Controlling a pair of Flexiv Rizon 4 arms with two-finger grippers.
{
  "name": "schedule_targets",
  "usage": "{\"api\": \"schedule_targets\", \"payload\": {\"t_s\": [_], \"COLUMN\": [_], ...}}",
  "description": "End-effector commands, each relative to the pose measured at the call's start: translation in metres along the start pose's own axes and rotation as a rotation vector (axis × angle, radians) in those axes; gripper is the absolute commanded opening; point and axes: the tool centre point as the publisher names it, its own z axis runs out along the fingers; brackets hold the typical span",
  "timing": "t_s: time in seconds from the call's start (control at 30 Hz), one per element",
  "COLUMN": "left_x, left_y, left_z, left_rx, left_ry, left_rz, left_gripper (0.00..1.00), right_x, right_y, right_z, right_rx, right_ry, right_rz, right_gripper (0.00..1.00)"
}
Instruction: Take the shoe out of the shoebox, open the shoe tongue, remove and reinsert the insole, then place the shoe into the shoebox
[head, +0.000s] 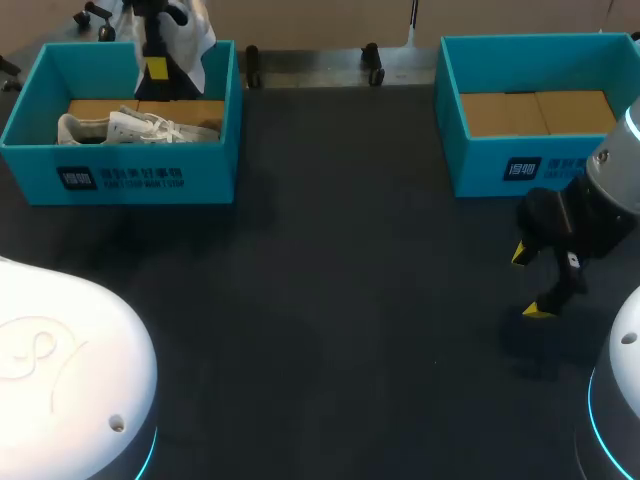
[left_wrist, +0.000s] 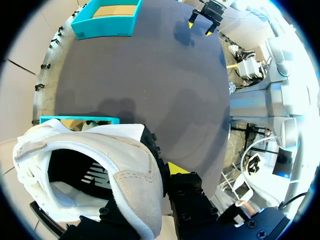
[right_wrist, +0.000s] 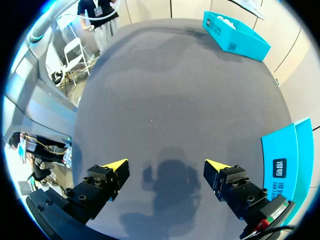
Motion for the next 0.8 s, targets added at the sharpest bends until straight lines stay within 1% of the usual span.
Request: {"api": "schedule_targets", "payload": {"t_s": [0.03, 0.07, 0.23, 0.3, 0.37, 0.4, 0.43, 0.47, 0.5, 0.53, 0.6, 0.63, 0.67, 0.7, 0.73, 0.8], "left_x": [-0.003, -0.008, -0.035, -0.050, -0.061, -0.066, -0.075, -0.083, -0.091, -0.099, -0.117, -0.123, -0.130, -0.143, -0.150, -0.161], "left_y": [0.006, 0.010, 0.036, 0.049, 0.061, 0.064, 0.071, 0.075, 0.080, 0.083, 0.092, 0.096, 0.099, 0.104, 0.108, 0.115], "left_z": [-0.005, -0.008, -0.026, -0.033, -0.039, -0.040, -0.042, -0.044, -0.044, -0.045, -0.047, -0.048, -0.050, -0.051, -0.053, -0.054], "left_rx": [-0.002, -0.003, -0.011, -0.004, 0.000, -0.002, -0.011, -0.014, -0.023, -0.029, -0.025, -0.014, -0.011, -0.022, -0.009, -0.015], "left_ry": [-0.027, -0.043, -0.037, -0.020, -0.031, -0.037, -0.049, -0.052, -0.076, -0.090, -0.084, -0.071, -0.072, -0.078, -0.066, -0.064], "left_rz": [0.002, -0.009, 0.010, 0.024, 0.041, 0.030, -0.002, 0.026, 0.006, 0.028, 0.005, 0.039, 0.020, -0.006, 0.024, 0.012], "left_gripper": [0.00, 0.00, 0.00, 0.00, 0.00, 0.00, 0.00, 0.00, 0.00, 0.00, 0.00, 0.00, 0.00, 0.00, 0.00, 0.00], "right_x": [0.001, 0.001, 0.001, 0.001, 0.001, 0.001, 0.001, 0.001, 0.001, 0.001, 0.001, 0.001, 0.001, 0.001, 0.001, 0.001], "right_y": [0.000, 0.000, 0.000, 0.000, 0.000, 0.000, 0.000, 0.000, 0.000, 0.000, 0.000, 0.000, 0.000, 0.000, 0.000, 0.000], "right_z": [0.001, 0.001, 0.001, 0.001, 0.001, 0.001, 0.001, 0.001, 0.001, 0.001, 0.001, 0.001, 0.001, 0.001, 0.001, 0.001], "right_rx": [0.001, 0.001, 0.001, 0.001, 0.001, 0.001, 0.001, 0.001, 0.001, 0.001, 0.001, 0.001, 0.001, 0.001, 0.001, 0.001], "right_ry": [-0.002, -0.002, -0.002, -0.002, -0.002, -0.002, -0.002, -0.002, -0.002, -0.002, -0.002, -0.002, -0.002, -0.002, -0.002, -0.002], "right_rz": [0.000, 0.000, 0.000, 0.000, 0.000, 0.000, 0.000, 0.000, 0.000, 0.000, 0.000, 0.000, 0.000, 0.000, 0.000, 0.000], "right_gripper": [1.00, 1.00, 1.00, 1.00, 1.00, 1.00, 1.00, 0.86, 1.00, 1.00, 1.00, 1.00, 1.00, 1.00, 1.00, 1.00]}}
